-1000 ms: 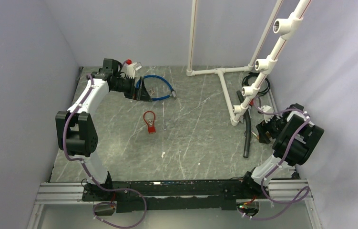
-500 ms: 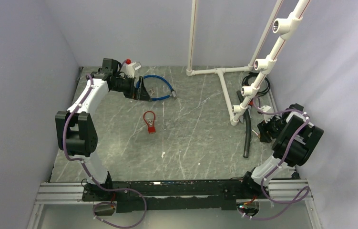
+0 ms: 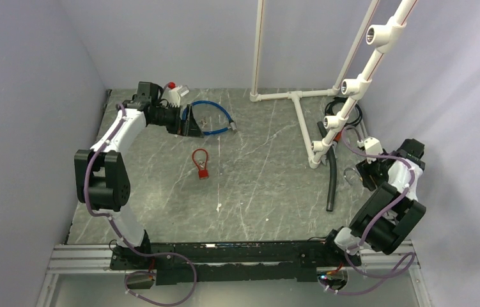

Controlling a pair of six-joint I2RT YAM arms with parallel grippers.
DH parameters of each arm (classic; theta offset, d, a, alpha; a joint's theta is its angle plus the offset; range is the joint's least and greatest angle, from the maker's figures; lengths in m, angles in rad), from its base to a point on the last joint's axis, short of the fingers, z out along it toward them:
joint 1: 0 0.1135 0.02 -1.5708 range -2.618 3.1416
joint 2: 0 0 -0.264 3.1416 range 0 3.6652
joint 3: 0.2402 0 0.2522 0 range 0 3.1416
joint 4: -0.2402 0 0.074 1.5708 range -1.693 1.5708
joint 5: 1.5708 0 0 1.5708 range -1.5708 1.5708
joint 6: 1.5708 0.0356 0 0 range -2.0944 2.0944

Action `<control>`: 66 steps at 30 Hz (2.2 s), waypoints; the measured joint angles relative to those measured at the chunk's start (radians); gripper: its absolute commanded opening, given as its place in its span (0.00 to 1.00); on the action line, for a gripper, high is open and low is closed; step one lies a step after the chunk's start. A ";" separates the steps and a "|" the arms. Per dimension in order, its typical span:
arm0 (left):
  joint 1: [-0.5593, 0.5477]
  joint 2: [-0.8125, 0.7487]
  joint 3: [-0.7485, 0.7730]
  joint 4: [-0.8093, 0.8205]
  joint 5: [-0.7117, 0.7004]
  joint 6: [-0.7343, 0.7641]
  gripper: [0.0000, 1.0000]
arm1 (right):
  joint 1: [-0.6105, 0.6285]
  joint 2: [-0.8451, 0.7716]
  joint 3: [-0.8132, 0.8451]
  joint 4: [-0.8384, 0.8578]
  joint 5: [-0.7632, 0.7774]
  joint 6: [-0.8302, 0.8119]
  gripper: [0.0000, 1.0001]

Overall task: Lock with the key
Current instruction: Pick up the lock from the center of the board.

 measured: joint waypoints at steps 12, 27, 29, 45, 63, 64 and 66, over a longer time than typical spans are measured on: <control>0.000 -0.090 -0.062 0.074 -0.001 -0.039 0.99 | -0.048 -0.093 0.068 -0.317 -0.165 -0.100 0.35; 0.000 -0.134 -0.132 0.140 0.009 -0.106 0.99 | 0.375 -0.205 -0.070 -0.417 -0.237 -0.062 0.34; 0.000 -0.153 -0.152 0.153 0.026 -0.117 0.99 | 0.439 -0.204 -0.071 -0.396 -0.239 -0.025 0.34; -0.341 -0.166 -0.360 0.349 0.299 -0.195 0.90 | 0.941 -0.071 0.019 -0.187 -0.302 0.338 0.34; -0.512 0.035 -0.353 0.557 0.299 -0.273 0.64 | 1.067 -0.051 0.072 -0.098 -0.316 0.489 0.34; -0.515 0.040 -0.350 0.558 0.299 -0.274 0.62 | 1.072 -0.051 0.073 -0.097 -0.316 0.495 0.34; -0.522 0.049 -0.342 0.563 0.300 -0.274 0.56 | 1.079 -0.051 0.074 -0.093 -0.317 0.508 0.34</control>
